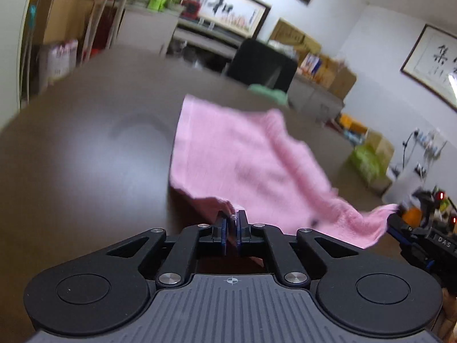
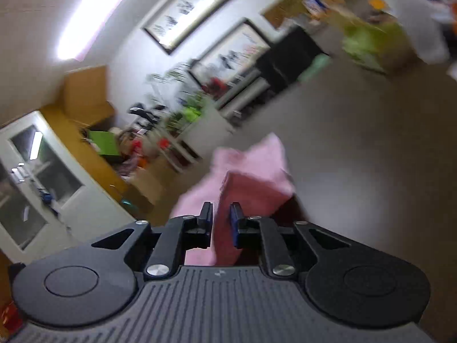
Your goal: Fold towel
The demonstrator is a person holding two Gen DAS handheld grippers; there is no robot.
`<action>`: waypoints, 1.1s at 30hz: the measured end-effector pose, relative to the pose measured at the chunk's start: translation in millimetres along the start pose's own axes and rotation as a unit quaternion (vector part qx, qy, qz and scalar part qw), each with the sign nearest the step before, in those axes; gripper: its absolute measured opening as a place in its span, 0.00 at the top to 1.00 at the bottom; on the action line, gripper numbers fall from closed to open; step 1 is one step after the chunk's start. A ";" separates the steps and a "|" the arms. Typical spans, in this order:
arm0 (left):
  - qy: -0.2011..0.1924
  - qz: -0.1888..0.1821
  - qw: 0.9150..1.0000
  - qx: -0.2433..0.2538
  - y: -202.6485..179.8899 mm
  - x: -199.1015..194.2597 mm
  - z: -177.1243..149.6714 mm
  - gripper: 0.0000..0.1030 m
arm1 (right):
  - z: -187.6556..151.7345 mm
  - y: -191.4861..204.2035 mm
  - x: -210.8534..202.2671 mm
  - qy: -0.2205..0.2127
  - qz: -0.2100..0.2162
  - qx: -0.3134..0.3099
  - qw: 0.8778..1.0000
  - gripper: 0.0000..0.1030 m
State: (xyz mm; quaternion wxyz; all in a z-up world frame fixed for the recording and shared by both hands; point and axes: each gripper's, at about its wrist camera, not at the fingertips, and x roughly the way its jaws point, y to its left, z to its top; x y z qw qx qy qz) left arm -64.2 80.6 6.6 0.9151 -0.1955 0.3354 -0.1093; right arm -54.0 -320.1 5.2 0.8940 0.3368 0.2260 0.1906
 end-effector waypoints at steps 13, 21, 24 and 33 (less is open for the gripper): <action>-0.086 0.015 0.996 0.029 -2.4 -42.5 18.1 0.73 | 25.2 55.6 16.2 0.038 -0.015 -0.116 0.992 0.35; -0.029 0.035 0.994 0.095 -34.6 51.3 59.1 0.69 | 77.0 26.9 122.9 0.131 0.008 -0.019 0.991 0.35; -0.007 0.053 0.994 0.092 -31.3 84.0 66.4 0.69 | 88.4 7.3 164.9 0.162 -0.012 -0.011 0.987 0.35; 0.011 0.101 0.988 0.116 -25.1 121.5 73.2 0.66 | 87.2 -12.6 178.9 0.162 -0.067 -0.039 0.984 0.35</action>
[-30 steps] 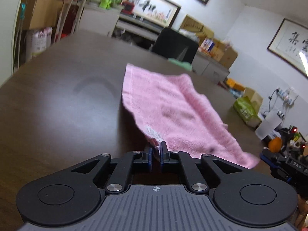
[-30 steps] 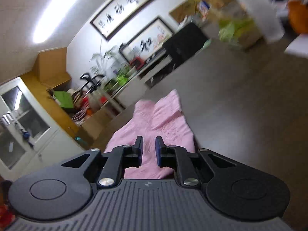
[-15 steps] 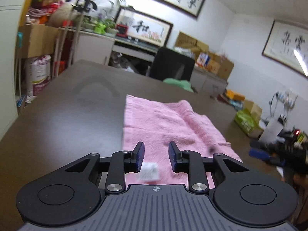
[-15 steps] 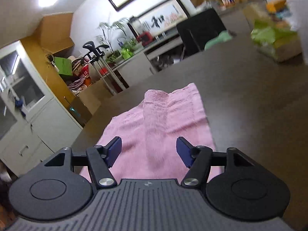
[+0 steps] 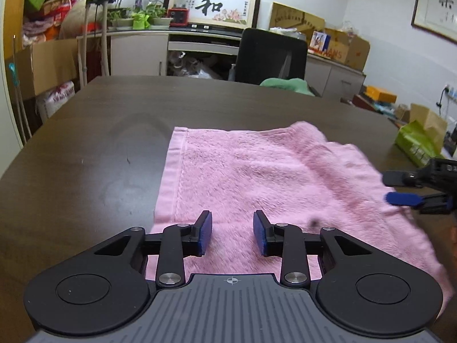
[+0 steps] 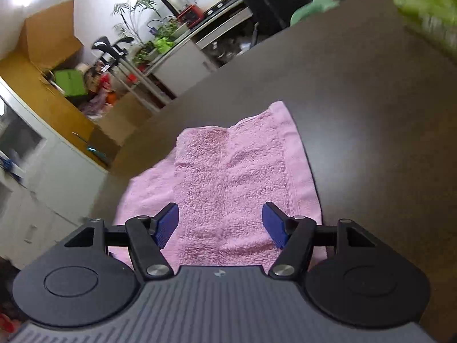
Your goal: Fold towel
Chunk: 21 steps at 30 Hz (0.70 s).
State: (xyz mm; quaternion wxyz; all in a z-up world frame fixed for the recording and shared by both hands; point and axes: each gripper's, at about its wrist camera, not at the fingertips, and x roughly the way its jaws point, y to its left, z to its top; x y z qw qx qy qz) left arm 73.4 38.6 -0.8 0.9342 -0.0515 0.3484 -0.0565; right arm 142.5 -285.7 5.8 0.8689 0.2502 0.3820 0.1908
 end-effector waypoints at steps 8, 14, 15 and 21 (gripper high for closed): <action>0.000 0.015 1.000 0.025 -0.6 -4.2 -6.1 0.58 | -3.5 -2.3 -7.3 -0.018 -0.017 -0.006 1.000 0.34; -0.019 0.027 0.999 0.038 -2.6 -15.1 -12.4 0.51 | -11.3 12.9 -29.5 -0.022 0.022 -0.050 0.998 0.21; -0.020 0.026 0.999 0.038 -1.2 -17.1 -13.1 0.49 | -14.6 17.3 -33.6 -0.015 0.030 -0.063 0.997 0.18; -0.014 0.046 0.996 0.069 -2.1 -18.2 -19.1 0.45 | -29.5 25.6 -31.9 0.032 0.000 -0.098 0.995 0.15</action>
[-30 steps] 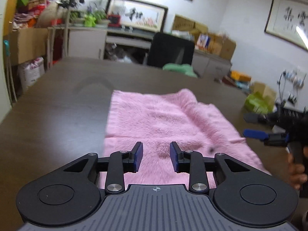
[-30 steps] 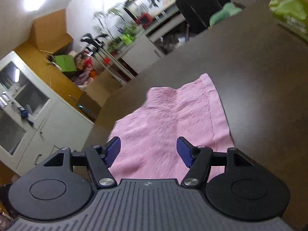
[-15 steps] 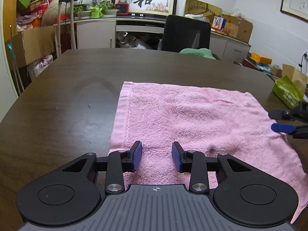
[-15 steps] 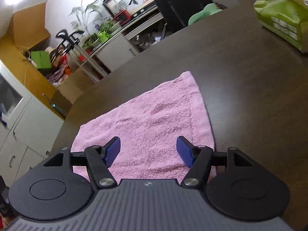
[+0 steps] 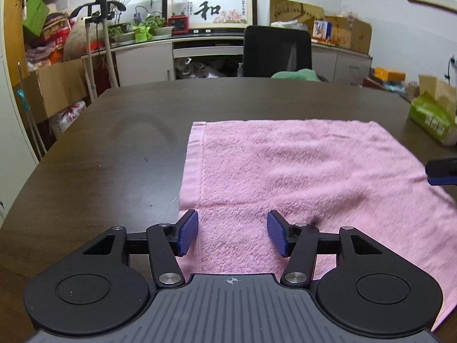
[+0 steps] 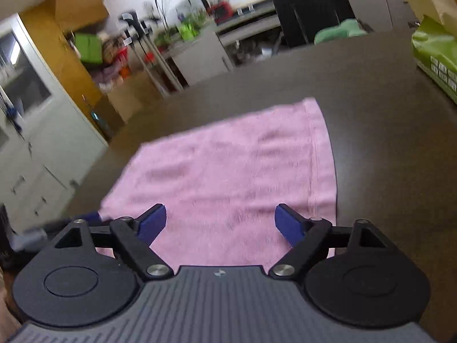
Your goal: Fold towel
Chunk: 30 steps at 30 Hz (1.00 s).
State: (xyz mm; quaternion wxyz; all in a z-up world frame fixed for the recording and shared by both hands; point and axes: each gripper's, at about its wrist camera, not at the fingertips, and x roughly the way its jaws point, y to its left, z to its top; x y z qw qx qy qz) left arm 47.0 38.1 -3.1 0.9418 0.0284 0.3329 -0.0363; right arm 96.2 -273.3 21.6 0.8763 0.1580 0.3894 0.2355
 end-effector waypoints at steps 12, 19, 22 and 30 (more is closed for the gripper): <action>-0.053 0.023 0.996 -0.062 37.4 -30.1 1.7 0.26 | 0.1 -21.5 -31.5 -0.081 0.019 0.056 0.995 0.11; -0.044 0.029 0.996 -0.069 43.1 -30.5 -3.7 0.15 | 0.9 -36.5 -34.7 -0.112 -0.008 0.078 0.991 0.10; -0.052 0.032 0.996 -0.060 40.1 -34.4 -6.8 0.06 | -0.6 -31.7 -29.2 -0.111 -0.007 0.058 0.992 0.08; -0.059 0.023 0.994 -0.089 55.8 -42.4 -12.3 0.06 | -6.6 -30.7 -27.3 -0.124 -0.021 0.045 0.991 0.05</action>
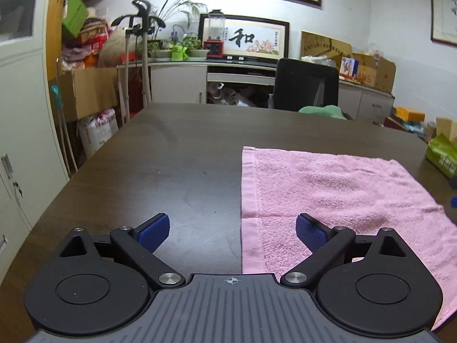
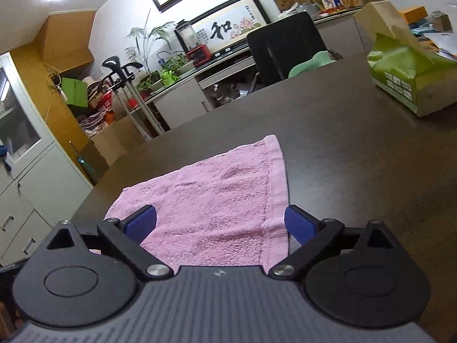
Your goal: Fold towel
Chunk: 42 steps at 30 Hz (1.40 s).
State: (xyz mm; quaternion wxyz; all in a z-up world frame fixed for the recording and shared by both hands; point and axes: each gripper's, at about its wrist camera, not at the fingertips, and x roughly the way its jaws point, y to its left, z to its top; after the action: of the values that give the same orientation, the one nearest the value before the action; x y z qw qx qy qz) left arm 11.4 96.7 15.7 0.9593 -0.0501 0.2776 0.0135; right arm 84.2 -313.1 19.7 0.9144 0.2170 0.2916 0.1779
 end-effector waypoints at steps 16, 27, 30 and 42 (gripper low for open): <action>-0.034 -0.068 0.995 0.069 -3.7 -72.1 -41.4 0.00 | -28.6 5.5 -61.3 -0.005 -0.003 -0.030 1.000 0.05; -0.016 -0.102 0.986 0.131 -34.5 -79.1 -66.4 0.00 | -71.3 32.8 -109.2 0.053 -0.031 -0.141 0.988 0.05; -0.006 -0.111 0.986 0.124 -36.6 -77.1 -66.2 0.00 | -80.7 43.3 -103.3 0.067 -0.046 -0.174 0.981 0.09; 0.028 -0.125 0.986 0.106 -36.8 -72.0 -66.0 0.01 | -93.5 49.1 -93.0 0.074 -0.053 -0.187 0.978 0.33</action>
State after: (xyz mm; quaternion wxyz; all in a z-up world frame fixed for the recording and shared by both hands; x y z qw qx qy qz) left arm -82.6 53.4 1.9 0.9452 0.0166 0.2958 -0.1374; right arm -54.0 -286.3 17.9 0.9228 0.0123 0.3312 0.1966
